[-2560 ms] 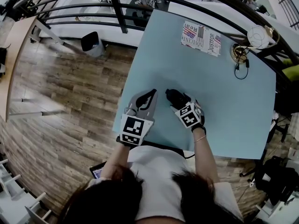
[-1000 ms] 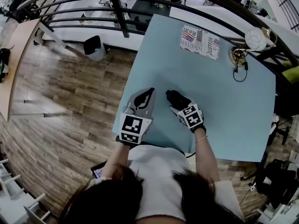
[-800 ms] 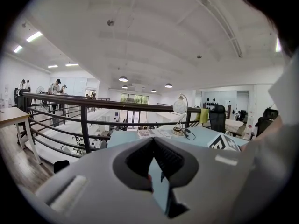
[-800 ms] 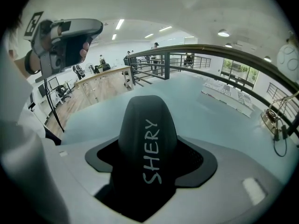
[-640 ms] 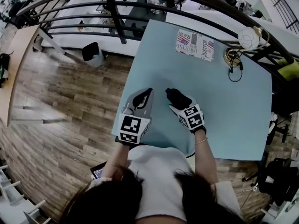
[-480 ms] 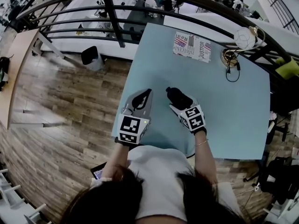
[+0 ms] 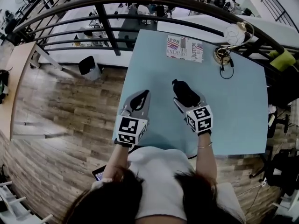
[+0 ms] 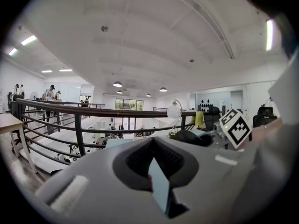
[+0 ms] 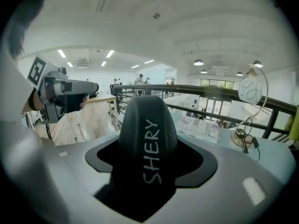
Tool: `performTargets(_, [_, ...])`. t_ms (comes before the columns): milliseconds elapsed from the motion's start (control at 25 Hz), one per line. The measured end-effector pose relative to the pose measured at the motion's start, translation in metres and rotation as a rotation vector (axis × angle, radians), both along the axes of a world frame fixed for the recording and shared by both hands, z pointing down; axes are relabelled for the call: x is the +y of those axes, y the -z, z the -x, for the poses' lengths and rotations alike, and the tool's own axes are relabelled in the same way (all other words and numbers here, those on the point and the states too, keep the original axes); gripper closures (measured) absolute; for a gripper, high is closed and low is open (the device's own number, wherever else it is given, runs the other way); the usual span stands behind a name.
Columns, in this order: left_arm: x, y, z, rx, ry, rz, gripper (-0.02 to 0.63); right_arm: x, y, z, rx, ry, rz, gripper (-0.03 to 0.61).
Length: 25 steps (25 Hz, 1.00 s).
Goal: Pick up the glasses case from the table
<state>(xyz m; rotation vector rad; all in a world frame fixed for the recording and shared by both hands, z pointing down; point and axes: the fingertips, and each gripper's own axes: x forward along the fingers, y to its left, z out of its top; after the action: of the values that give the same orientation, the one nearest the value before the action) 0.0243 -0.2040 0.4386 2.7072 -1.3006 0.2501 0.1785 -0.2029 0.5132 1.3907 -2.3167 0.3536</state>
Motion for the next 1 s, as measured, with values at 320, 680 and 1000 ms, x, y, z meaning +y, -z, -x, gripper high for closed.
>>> performTargets(320, [-0.002, 0.009, -0.001, 0.002, -0.010, -0.011, 0.557, 0.010, 0.060, -0.025, -0.078, -0.108, -0.159, 0.239])
performTargets(680, [-0.010, 0.020, -0.004, 0.020, -0.003, -0.031, 0.557, 0.024, 0.106, -0.048, -0.194, -0.210, -0.312, 0.239])
performTargets(1000, [-0.019, 0.022, 0.004, 0.034, 0.038, -0.036, 0.557, 0.031, 0.109, -0.072, -0.217, -0.282, -0.366, 0.239])
